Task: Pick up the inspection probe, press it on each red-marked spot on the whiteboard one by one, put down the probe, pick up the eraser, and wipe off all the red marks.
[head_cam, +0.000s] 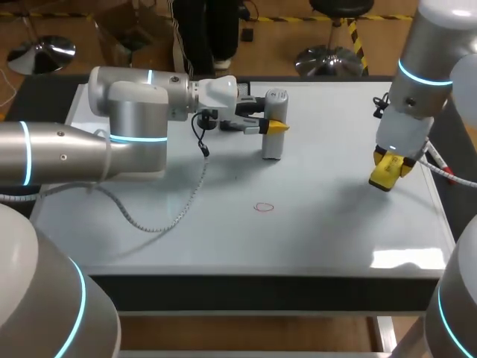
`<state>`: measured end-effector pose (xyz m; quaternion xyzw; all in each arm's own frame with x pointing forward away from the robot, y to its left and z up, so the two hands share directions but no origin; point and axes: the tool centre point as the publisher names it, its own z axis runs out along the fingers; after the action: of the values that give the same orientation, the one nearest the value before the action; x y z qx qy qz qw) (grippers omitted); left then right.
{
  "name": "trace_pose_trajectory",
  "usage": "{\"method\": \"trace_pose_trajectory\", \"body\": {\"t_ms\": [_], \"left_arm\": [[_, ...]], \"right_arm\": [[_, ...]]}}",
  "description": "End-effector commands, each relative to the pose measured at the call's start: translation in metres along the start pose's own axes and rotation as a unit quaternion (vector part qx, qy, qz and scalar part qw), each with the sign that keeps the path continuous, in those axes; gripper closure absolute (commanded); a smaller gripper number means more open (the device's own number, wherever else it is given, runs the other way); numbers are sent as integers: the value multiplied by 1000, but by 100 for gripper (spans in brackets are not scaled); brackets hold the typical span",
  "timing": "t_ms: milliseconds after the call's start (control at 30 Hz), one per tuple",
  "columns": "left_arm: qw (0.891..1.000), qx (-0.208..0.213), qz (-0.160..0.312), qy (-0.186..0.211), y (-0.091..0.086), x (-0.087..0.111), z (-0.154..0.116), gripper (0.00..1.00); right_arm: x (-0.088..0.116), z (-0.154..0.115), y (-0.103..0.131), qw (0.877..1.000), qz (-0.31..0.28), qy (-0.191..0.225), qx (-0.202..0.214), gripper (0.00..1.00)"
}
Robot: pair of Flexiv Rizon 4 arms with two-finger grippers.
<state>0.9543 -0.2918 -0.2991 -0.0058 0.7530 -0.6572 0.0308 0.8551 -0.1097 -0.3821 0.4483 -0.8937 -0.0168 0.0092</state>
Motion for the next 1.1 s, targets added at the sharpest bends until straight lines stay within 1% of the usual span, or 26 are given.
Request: {"method": "trace_pose_trajectory", "body": {"t_ms": [33, 267, 433, 567, 733, 767, 833, 900, 1100], "left_arm": [[1000, 0, 0, 1, 0, -2, 1, 100], [1000, -3, 0, 3, -2, -2, 1, 100], [1000, -10, -12, 7, -10, -2, 1, 100], [1000, -9, -12, 13, -23, -6, 0, 100], [1000, -10, -8, 16, -41, -16, -3, 100], [1000, -13, 0, 15, -46, -19, -3, 100], [1000, -23, -2, 8, -54, -25, -4, 100], [1000, -13, 5, 4, -65, -31, -8, 100], [1000, -4, 9, 0, -87, -53, -12, 100]], "right_arm": [[0, 0, -1, 1000, -1, 1, 1, 100], [0, 0, -1, 1000, -1, 1, 1, 100], [0, 0, -1, 1000, -1, 1, 1, 100], [0, 0, -1, 1000, -1, 1, 1, 100], [0, 0, -1, 1000, -1, 1, 1, 100], [0, 0, -1, 1000, -1, 1, 1, 100], [0, 0, -1, 1000, -1, 1, 1, 100], [0, 0, -1, 1000, -1, 1, 1, 100], [0, 0, -1, 1000, -1, 1, 1, 100]]}}
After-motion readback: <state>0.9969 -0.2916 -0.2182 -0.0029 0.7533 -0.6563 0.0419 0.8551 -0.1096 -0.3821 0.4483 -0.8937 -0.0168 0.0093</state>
